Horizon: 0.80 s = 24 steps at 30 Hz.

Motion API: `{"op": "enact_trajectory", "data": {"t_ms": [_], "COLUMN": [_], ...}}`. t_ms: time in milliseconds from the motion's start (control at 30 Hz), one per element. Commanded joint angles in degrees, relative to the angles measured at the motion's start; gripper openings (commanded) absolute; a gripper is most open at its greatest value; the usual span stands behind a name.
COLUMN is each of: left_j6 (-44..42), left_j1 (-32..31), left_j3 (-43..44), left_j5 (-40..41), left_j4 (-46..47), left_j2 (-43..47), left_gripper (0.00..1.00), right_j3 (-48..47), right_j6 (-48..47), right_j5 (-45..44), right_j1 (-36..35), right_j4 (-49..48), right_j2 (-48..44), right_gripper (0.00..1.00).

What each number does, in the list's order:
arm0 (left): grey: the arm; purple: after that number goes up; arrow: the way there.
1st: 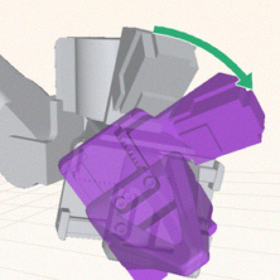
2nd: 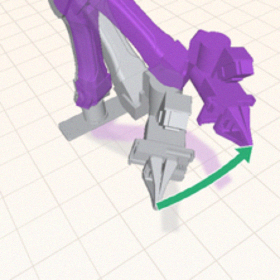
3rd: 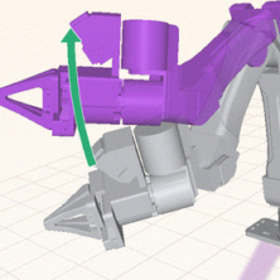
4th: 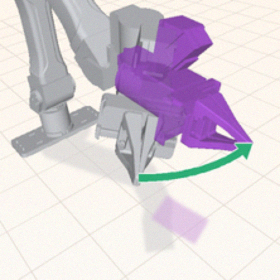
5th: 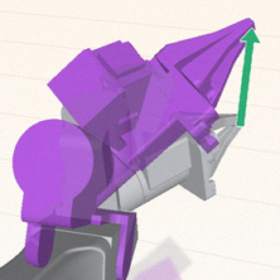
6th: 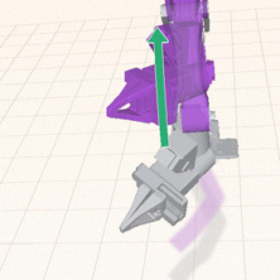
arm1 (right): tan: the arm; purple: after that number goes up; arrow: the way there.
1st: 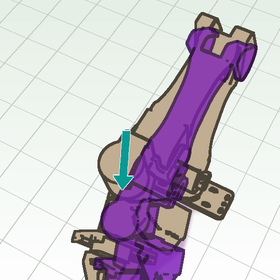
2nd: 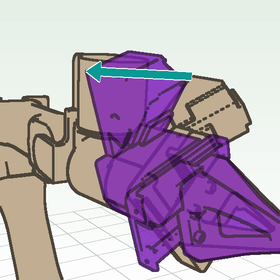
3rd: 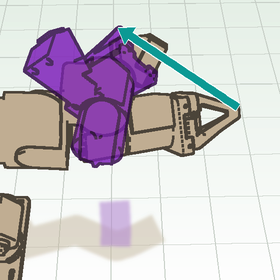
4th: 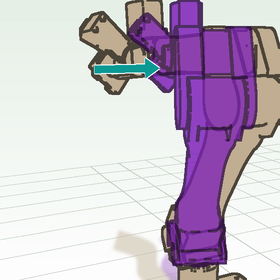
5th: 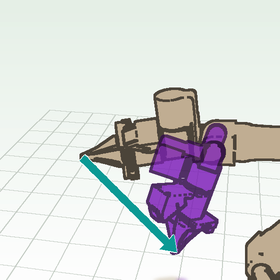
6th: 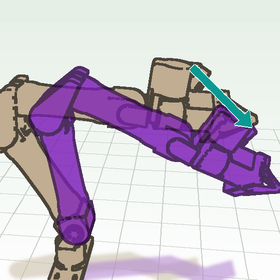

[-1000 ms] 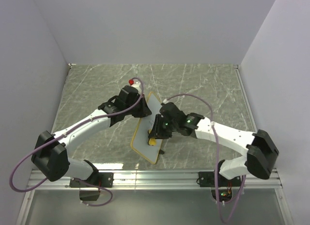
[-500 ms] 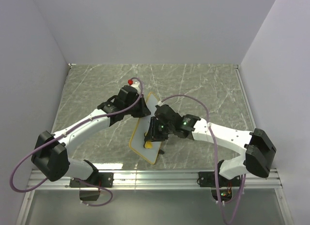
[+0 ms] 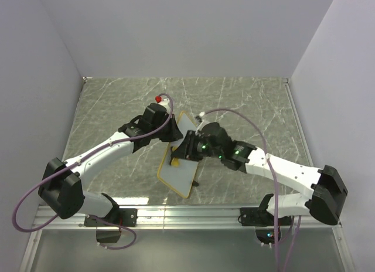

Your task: Erase the whiteboard

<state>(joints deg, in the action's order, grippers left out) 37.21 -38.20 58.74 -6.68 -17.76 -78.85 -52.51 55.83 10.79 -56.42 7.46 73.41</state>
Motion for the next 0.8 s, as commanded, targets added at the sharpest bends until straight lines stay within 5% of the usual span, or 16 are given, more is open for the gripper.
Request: {"op": "enact_trajectory", "data": {"t_ms": [0,267,767], "left_j6": [-3.8,-3.9,-5.5], "left_j1": [-1.7,-1.7,-1.7], "left_j3": [-2.7,-2.1,-1.2], "left_j5": [0.9,0.5,0.4], "left_j4": [-5.2,-5.3,-7.1], "left_j2": [-3.5,-4.1,-4.4], "left_gripper": [0.00,0.00,0.00], "right_j3": [2.1,-1.0,3.9], "right_j6": [0.2,-5.7,4.5], "right_j5": [-0.5,3.4,15.4], "right_j1": [6.7,15.1,14.7], "right_j4": [-3.6,2.6,-17.8], "right_j2": [-4.2,0.7,11.4], "right_gripper": [0.00,0.00,0.00]}}
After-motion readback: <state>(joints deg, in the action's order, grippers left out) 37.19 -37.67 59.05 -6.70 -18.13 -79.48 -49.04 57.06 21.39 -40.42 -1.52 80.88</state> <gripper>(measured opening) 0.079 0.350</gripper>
